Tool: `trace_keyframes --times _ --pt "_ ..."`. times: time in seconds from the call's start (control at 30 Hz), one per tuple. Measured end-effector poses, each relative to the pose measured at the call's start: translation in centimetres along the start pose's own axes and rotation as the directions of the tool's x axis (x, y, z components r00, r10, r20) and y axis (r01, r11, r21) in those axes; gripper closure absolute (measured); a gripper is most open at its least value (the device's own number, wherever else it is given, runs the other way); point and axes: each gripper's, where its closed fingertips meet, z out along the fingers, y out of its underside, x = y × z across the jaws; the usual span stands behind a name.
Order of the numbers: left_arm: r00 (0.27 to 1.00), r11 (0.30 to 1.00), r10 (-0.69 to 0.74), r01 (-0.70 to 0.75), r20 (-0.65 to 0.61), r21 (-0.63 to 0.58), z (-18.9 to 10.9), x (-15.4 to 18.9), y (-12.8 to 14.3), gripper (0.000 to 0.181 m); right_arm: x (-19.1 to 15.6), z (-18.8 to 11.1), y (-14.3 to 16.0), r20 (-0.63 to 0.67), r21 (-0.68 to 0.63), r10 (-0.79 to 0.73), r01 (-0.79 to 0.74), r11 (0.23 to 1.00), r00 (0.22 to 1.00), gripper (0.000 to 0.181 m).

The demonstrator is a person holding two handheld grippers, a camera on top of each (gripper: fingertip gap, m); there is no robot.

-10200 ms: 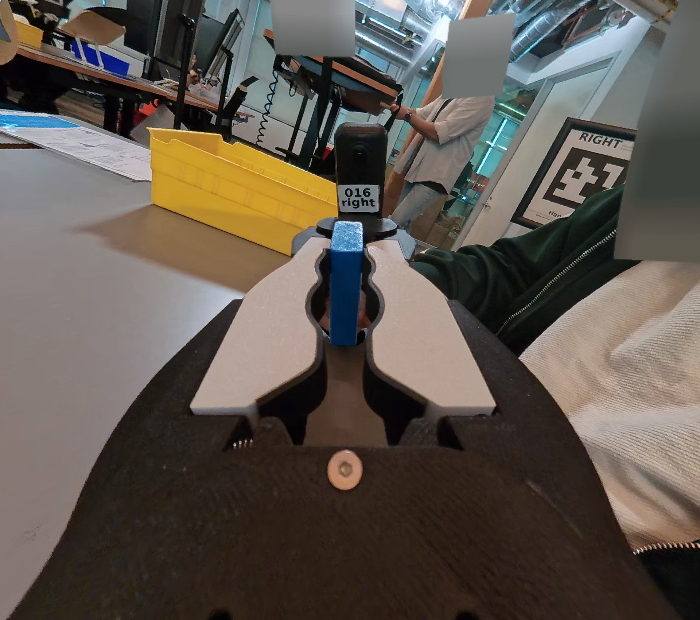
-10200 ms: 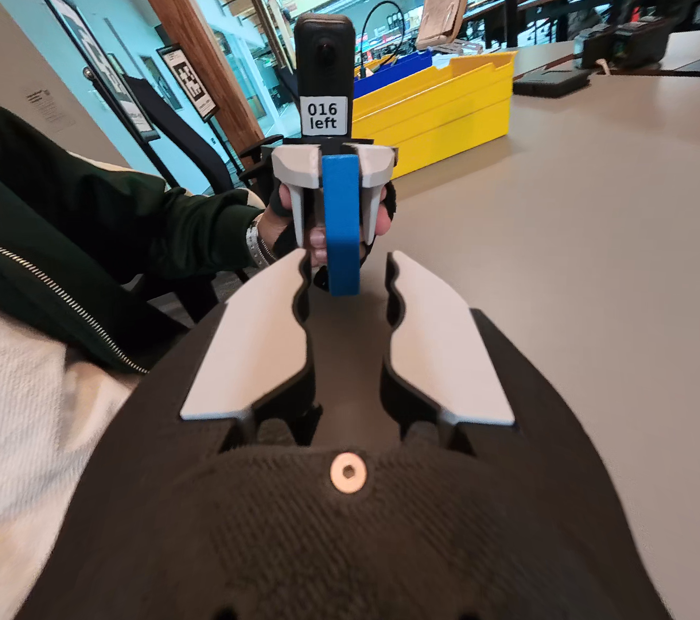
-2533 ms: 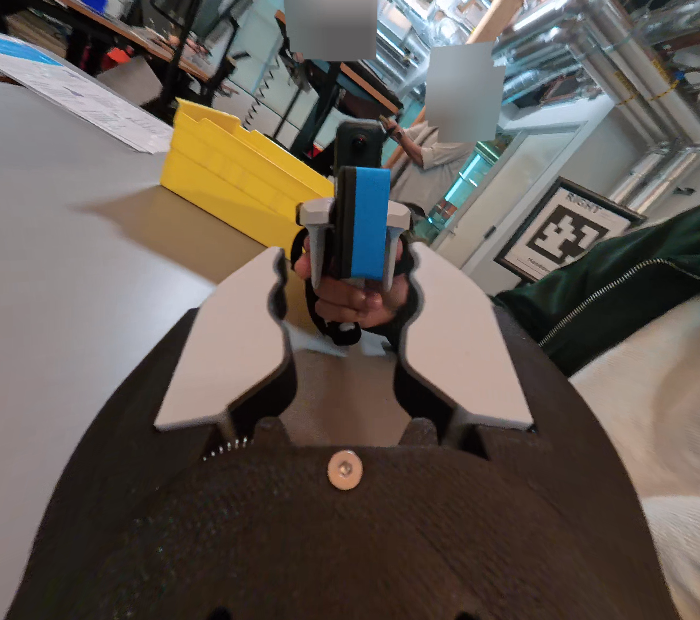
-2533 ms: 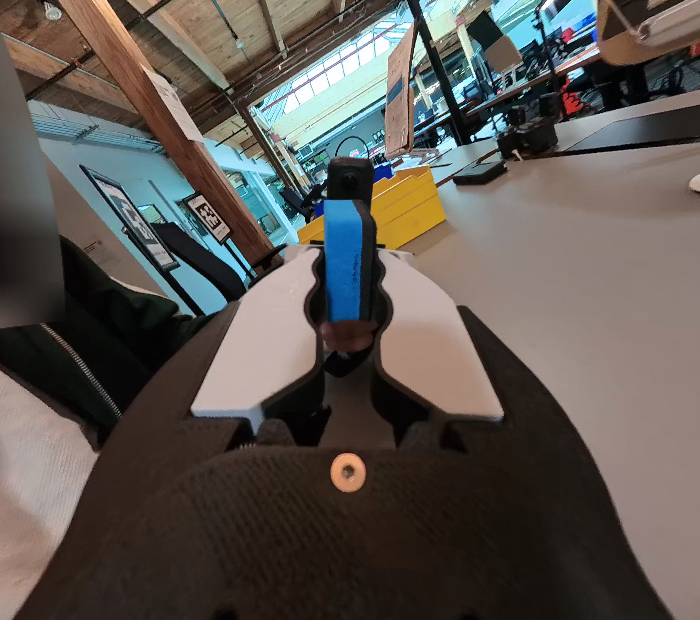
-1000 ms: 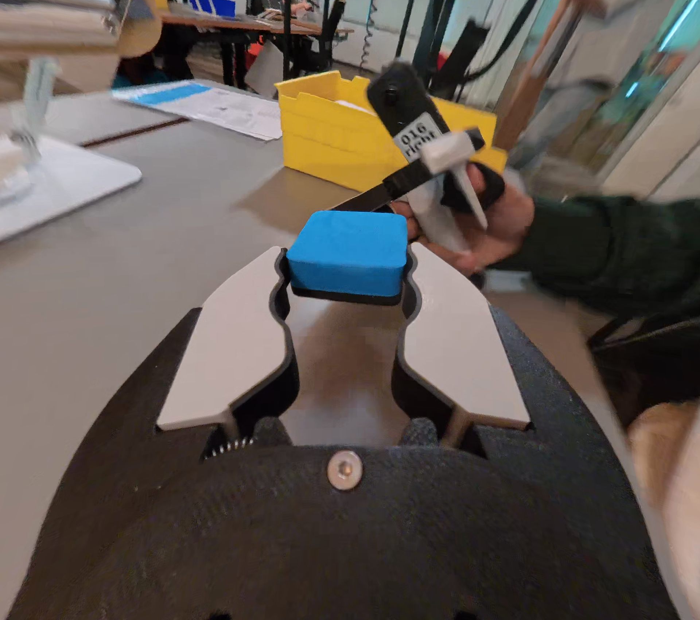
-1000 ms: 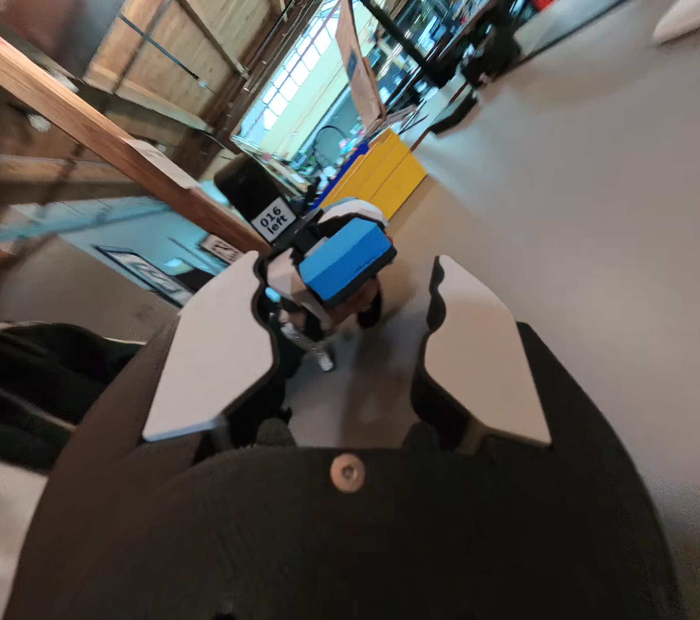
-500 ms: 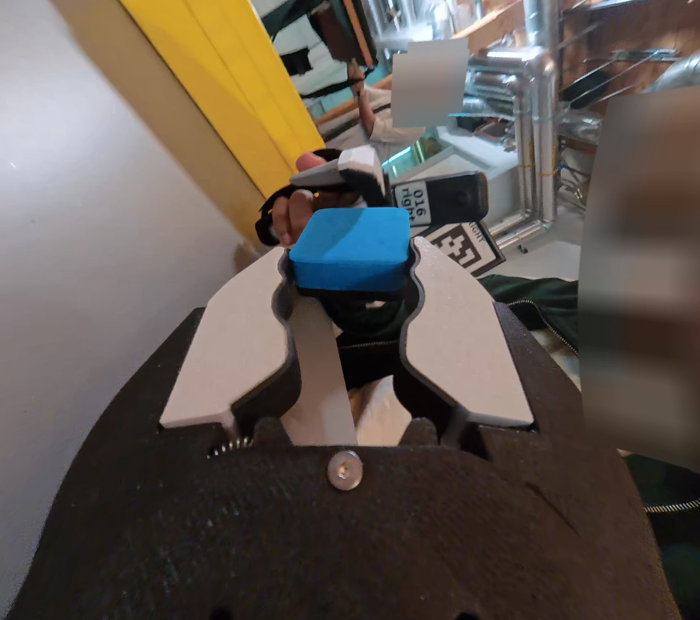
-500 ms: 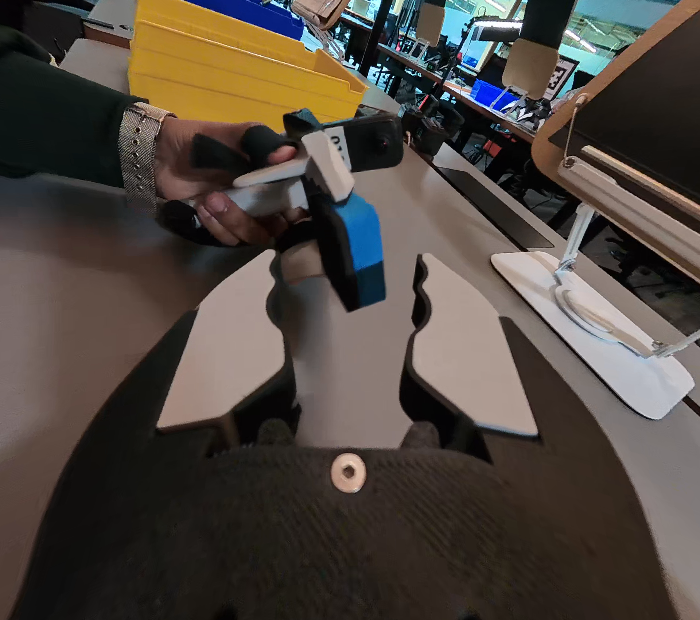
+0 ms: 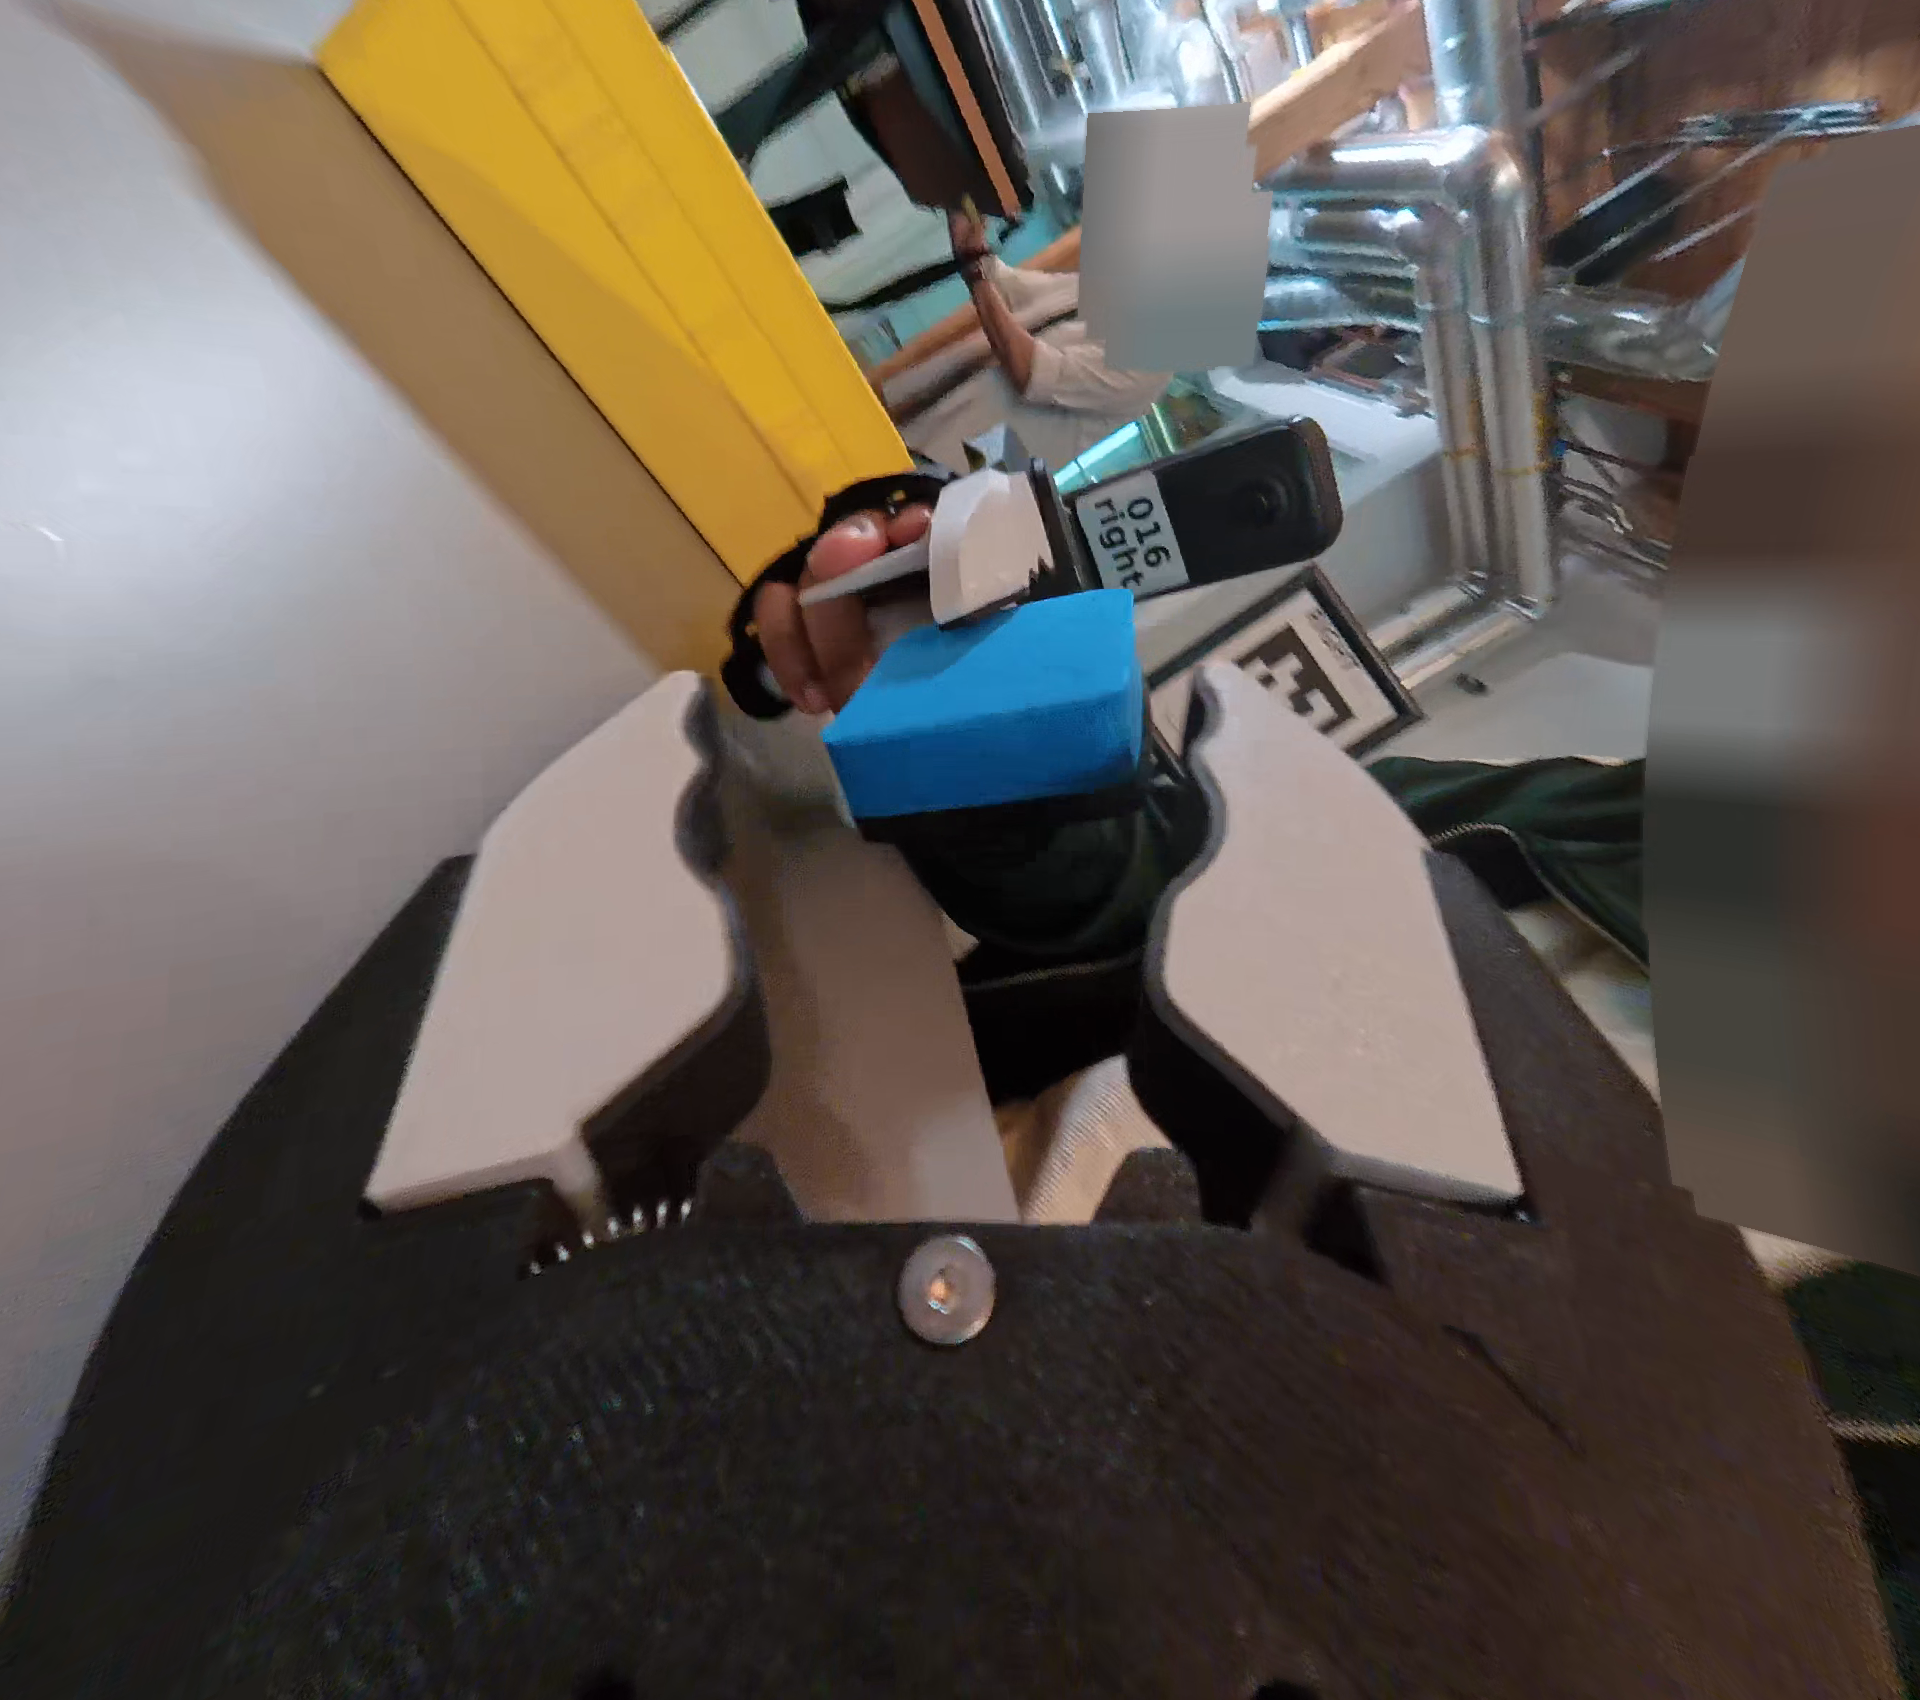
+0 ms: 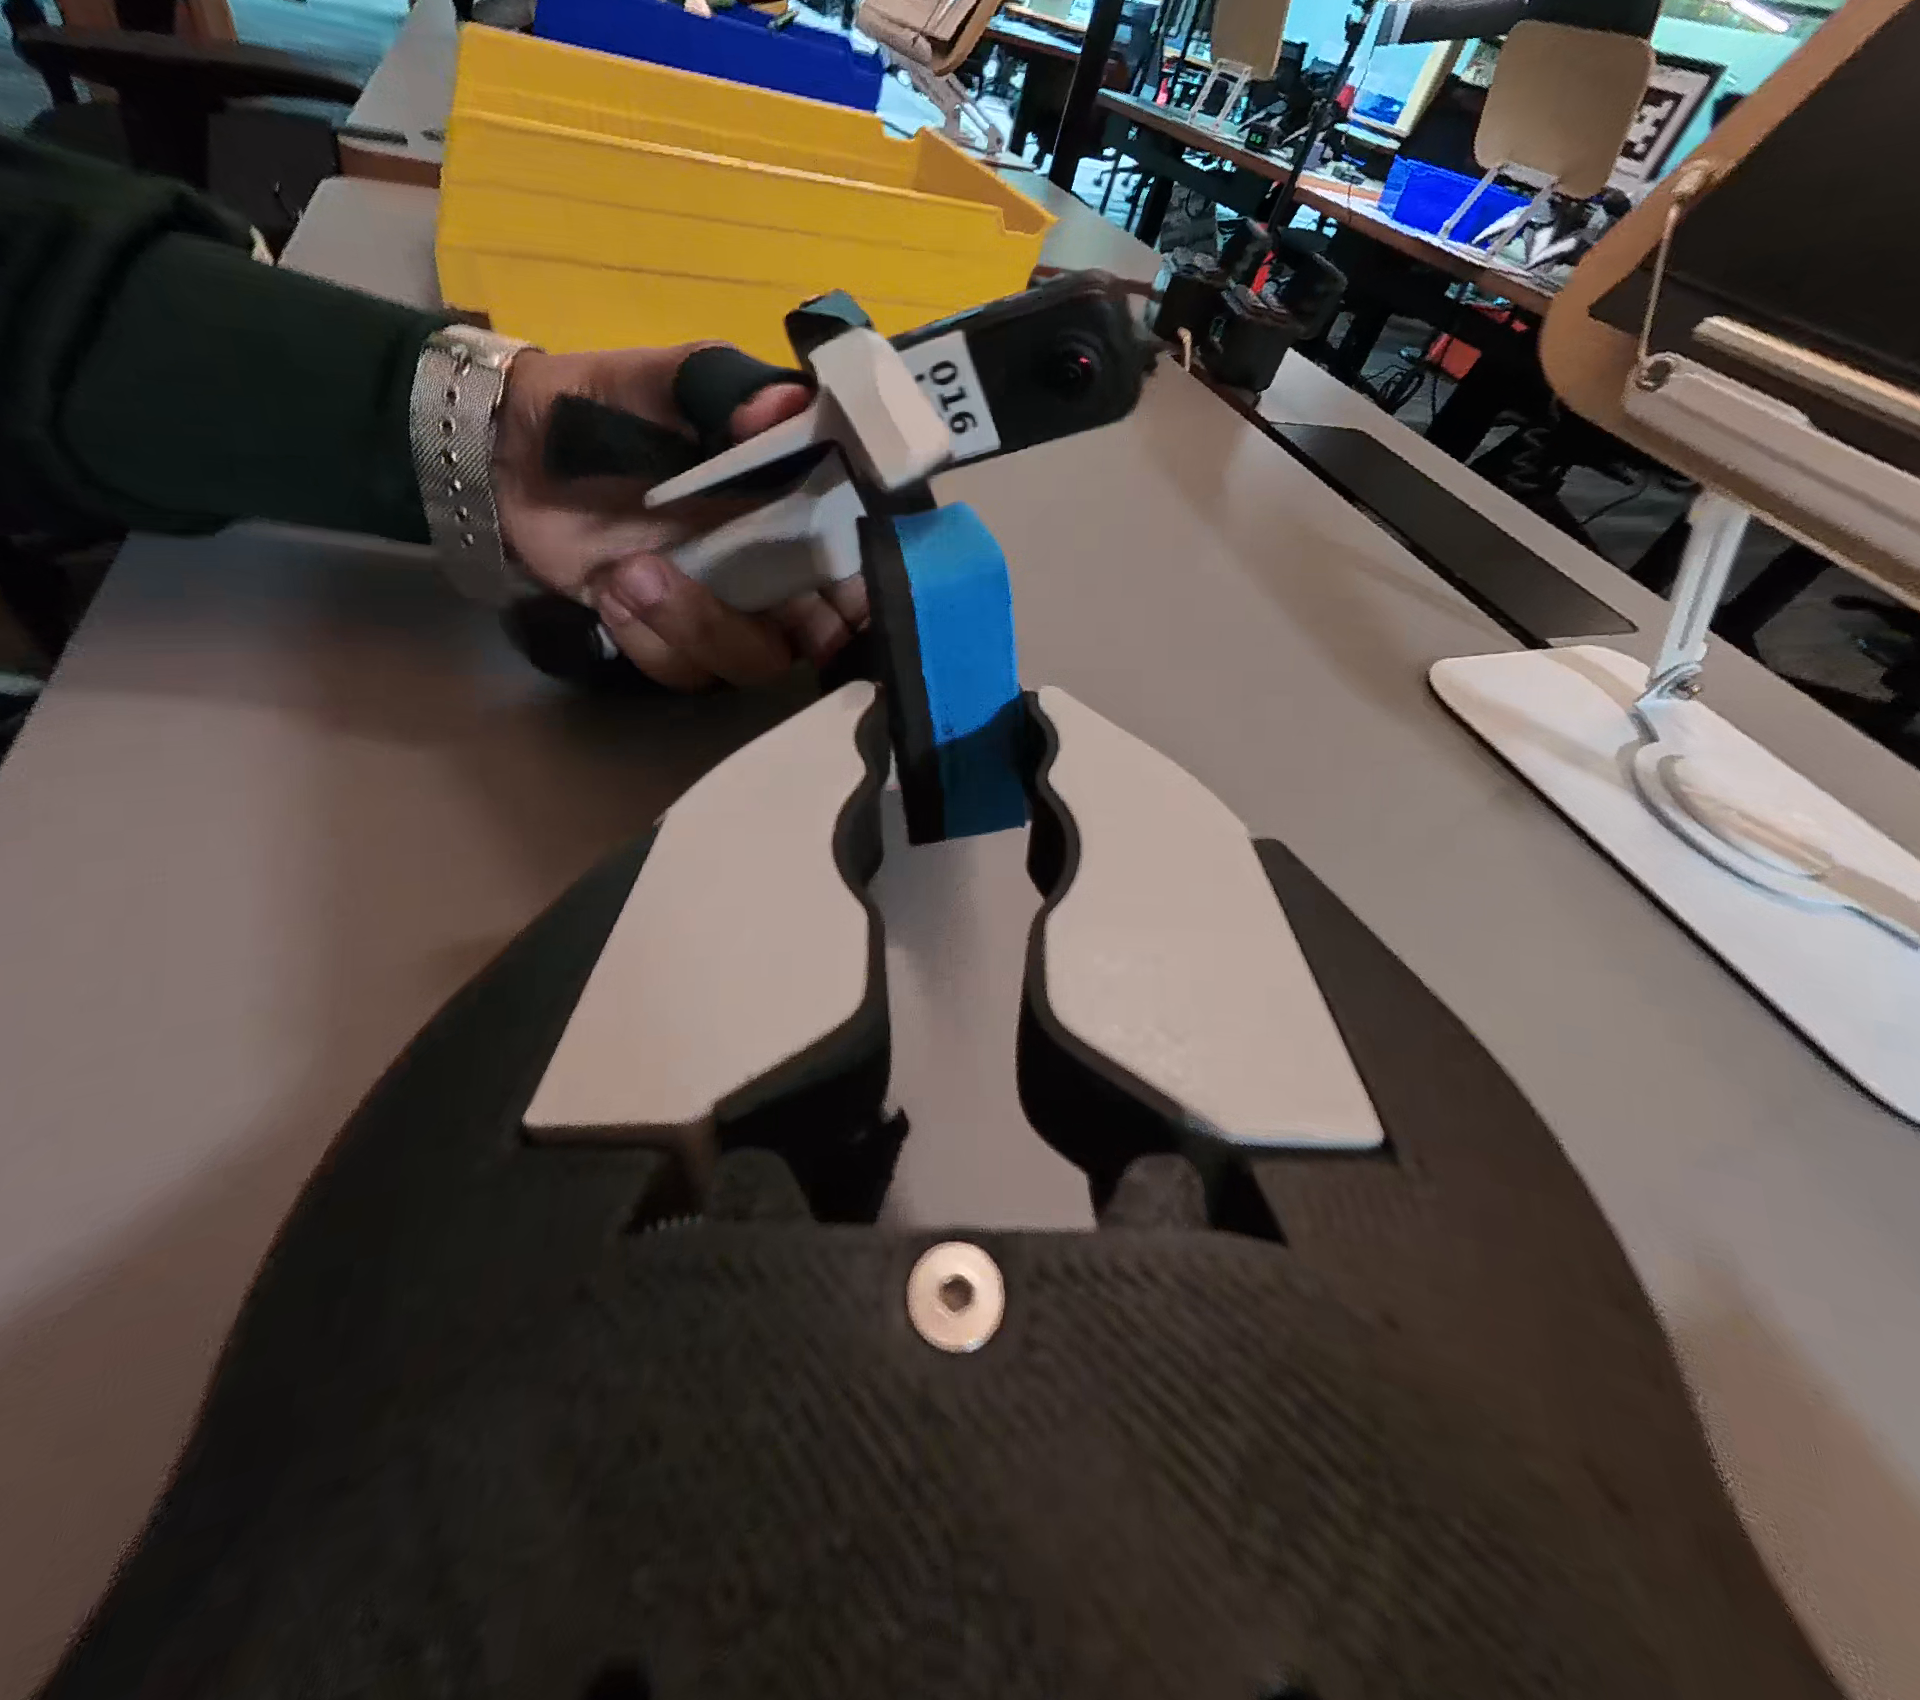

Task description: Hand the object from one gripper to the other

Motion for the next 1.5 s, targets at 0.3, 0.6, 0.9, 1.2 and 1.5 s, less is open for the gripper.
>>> trace_keyframes --times 0.3,0.6,0.9,1.2,1.5 --pt "0.922 0.905 0.379 -0.388 0.082 0.176 -0.9 2.4 -3.0 0.089 1.1 -1.1 -2.0 0.187 0.133 0.527 -0.552 0.823 0.829 0.157" --pt "0.824 0.822 0.555 -0.564 0.118 0.074 -0.1 3.3 -1.7 0.134 0.3 -0.6 -1.7 0.245 0.086 0.582 -0.616 0.783 0.775 0.157" --pt "0.81 0.816 0.57 -0.578 0.136 0.025 0.2 2.9 -1.2 0.157 0.7 -0.5 -1.9 0.226 0.129 0.577 -0.612 0.781 0.785 0.149" --pt "0.843 0.846 0.52 -0.53 0.137 0.049 -0.3 2.8 -1.6 0.157 2.7 -0.9 -2.4 0.081 0.26 0.491 -0.494 0.83 0.867 0.104" --pt "0.964 0.959 0.267 -0.264 -0.012 0.1 -0.9 3.1 -1.8 0.157 1.0 -0.6 -1.5 -0.078 0.104 -0.059 0.067 0.992 0.995 0.084"
